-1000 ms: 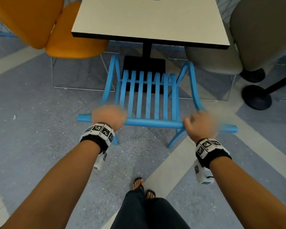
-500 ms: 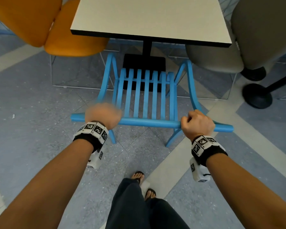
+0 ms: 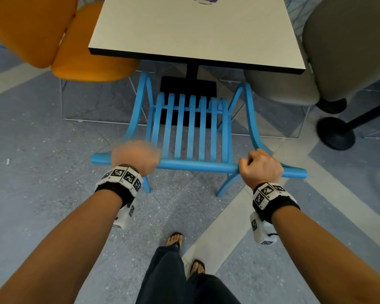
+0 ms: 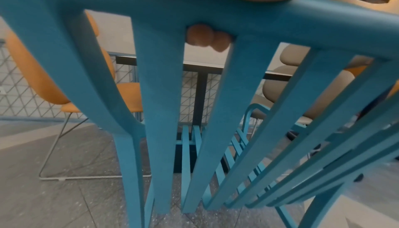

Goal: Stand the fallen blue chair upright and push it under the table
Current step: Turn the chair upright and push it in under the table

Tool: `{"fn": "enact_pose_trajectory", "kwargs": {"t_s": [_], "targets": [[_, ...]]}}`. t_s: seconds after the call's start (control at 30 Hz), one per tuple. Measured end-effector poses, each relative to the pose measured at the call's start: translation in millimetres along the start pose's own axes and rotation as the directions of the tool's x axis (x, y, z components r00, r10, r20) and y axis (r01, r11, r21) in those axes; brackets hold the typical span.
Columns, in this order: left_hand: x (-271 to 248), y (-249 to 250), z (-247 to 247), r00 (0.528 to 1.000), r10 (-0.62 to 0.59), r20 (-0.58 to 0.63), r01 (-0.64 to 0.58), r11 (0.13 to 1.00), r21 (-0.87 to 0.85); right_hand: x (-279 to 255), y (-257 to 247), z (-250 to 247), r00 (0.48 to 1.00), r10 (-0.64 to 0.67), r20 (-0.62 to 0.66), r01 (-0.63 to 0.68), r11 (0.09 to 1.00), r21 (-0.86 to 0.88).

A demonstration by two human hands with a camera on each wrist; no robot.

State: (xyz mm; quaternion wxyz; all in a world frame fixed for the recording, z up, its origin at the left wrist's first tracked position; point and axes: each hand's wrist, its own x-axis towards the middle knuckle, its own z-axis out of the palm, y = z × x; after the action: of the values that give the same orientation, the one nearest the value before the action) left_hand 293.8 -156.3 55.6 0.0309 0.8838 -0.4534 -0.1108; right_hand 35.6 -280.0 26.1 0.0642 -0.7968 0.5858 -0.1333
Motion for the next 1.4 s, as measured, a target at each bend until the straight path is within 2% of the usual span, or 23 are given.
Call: {"fn": "enact_pose_trajectory", "kwargs": {"t_s": [0.47,0.77,1.0,1.23,1.4], "targets": [[-1.3,-13.6,-2.8,0.999,0.029,0.020,-0.029,0.999,0.018,-6.5,-11.0,2.6,1.000,0.002,0.012,-0.002,1.000,-0.002],[5.4,-20.3,-3.5,1.000,0.002,-0.030,-0.001,1.000,0.029,-5.5,-21.1,3.8,1.000,-0.012,0.013,0.012,1.000,-0.004],[1.4,-14.6,-2.1,1.000,-0.012,-0.012,0.012,1.000,0.013,-4.8,-13.9,1.6,1.000,-0.025,0.002,0.025,1.000,0.009],[-3.9,-8.8,3.9,0.999,0.030,-0.031,-0.028,0.999,0.045,-1.2,-2.7,-0.8,0.999,-0.021,0.037,0.022,0.999,-0.042],[-3.4,-11.2,3.8,0.998,0.051,-0.028,-0.049,0.997,0.065,-2.9,-5.1,-0.8,0.999,-0.015,0.037,0.016,1.000,-0.017]]}}
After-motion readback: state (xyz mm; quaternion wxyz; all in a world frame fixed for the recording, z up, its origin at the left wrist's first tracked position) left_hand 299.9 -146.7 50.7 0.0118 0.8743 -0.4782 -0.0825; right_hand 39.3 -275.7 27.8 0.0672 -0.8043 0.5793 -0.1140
